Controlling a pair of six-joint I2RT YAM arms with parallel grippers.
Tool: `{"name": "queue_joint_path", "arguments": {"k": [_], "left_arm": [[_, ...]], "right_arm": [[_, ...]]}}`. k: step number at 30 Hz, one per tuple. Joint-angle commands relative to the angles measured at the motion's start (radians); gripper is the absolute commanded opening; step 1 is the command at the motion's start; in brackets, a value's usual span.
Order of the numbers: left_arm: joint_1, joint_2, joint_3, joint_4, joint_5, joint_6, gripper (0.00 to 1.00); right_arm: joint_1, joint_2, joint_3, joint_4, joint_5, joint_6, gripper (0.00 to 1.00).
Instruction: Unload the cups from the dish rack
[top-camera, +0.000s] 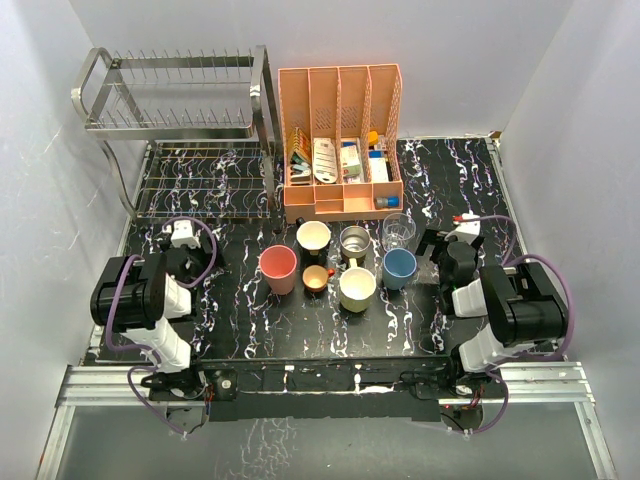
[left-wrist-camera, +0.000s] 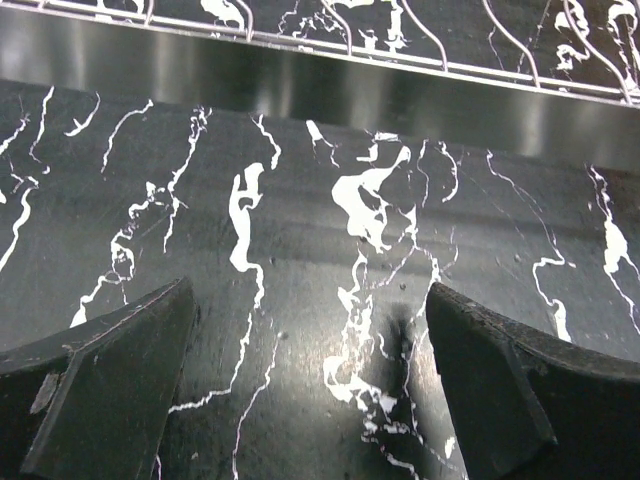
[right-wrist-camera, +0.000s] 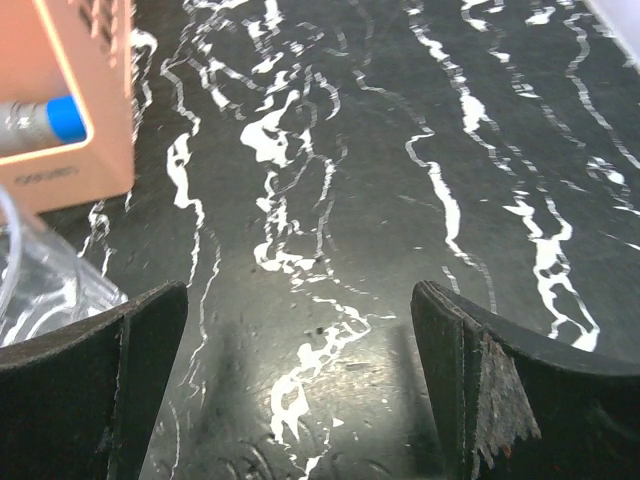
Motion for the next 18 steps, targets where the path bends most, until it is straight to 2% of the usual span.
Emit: {"name": "queue_joint_path", "arguments": {"k": [1, 18], "left_arm": [[-0.027, -0.007, 0.049, -0.040, -0.091, 0.043, 0.97], [-0.030, -0.007, 0.063, -0.057, -0.021, 0.074, 0.97]], "right_arm": [[-0.007, 0.045, 0.000, 0.169, -0.151, -0.087, 0.98], [-0.016, 0.058, -0.007, 0.210, -0.174, -0.089, 0.98]]}}
